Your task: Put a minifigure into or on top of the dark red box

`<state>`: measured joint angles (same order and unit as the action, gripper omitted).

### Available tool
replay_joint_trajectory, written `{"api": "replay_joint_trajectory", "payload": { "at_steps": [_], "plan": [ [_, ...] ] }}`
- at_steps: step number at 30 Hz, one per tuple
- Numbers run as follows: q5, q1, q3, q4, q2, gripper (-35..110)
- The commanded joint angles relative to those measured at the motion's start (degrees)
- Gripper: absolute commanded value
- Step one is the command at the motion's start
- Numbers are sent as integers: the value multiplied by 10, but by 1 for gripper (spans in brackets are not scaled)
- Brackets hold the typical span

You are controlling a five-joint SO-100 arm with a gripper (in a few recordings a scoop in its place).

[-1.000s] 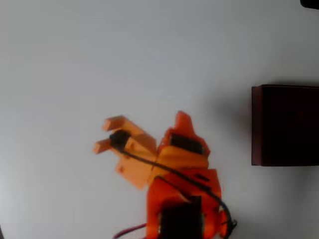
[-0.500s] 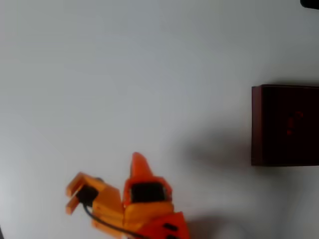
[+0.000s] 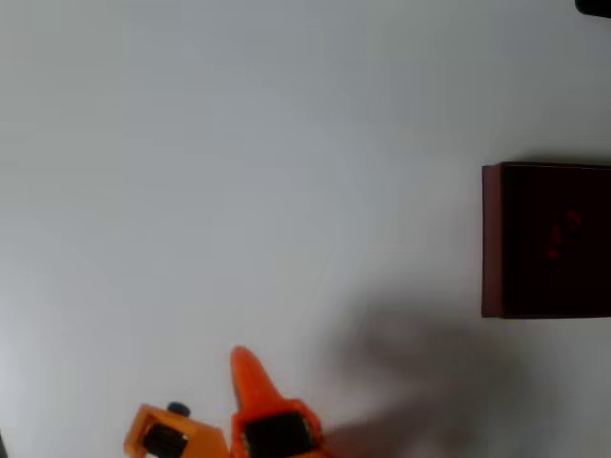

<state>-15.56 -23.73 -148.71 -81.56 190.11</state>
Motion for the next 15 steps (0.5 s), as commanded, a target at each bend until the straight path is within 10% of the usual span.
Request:
{"api": "replay_joint_trajectory", "payload": {
  "at_steps": [1,15],
  "plan": [
    [-16,-20,-21,-2,20,0],
    [-18,-2,-158,8,18,0]
  ]
}}
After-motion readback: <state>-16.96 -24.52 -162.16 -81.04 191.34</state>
